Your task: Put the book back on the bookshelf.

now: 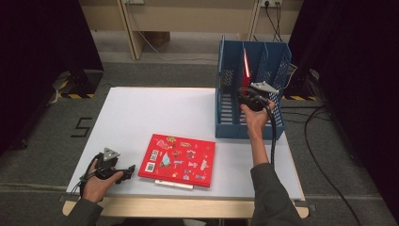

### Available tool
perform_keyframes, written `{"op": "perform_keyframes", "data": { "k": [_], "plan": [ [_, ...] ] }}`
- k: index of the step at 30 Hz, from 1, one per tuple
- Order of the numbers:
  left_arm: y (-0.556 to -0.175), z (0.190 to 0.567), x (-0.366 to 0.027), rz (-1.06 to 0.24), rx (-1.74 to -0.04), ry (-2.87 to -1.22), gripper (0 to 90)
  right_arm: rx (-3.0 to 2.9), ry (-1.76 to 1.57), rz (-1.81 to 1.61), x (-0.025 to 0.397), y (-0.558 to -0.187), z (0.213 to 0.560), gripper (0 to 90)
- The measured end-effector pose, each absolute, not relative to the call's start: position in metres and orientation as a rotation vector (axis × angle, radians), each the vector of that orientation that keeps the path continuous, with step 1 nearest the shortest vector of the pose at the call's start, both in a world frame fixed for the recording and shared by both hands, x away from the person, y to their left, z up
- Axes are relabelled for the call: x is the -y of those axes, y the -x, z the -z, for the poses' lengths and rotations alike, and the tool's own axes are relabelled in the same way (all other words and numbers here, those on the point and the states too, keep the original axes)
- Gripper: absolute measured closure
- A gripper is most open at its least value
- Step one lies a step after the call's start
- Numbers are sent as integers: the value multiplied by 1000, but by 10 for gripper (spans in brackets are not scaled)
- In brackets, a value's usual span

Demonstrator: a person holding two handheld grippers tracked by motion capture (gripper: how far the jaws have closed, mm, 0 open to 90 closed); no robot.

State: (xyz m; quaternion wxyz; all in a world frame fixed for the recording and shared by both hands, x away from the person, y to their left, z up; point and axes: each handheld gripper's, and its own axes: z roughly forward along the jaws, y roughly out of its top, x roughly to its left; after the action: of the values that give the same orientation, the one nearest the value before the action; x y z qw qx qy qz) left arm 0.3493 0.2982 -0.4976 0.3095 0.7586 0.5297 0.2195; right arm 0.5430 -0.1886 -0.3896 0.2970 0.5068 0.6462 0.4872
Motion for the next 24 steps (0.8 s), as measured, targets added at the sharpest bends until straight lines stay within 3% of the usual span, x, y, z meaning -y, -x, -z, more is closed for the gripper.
{"op": "perform_keyframes", "data": {
  "k": [24],
  "plan": [
    [-350, 498, -299, -570, -1409, -1995, 148, -1761, -1218, -1404, 201, -473, 394, 519]
  ]
}}
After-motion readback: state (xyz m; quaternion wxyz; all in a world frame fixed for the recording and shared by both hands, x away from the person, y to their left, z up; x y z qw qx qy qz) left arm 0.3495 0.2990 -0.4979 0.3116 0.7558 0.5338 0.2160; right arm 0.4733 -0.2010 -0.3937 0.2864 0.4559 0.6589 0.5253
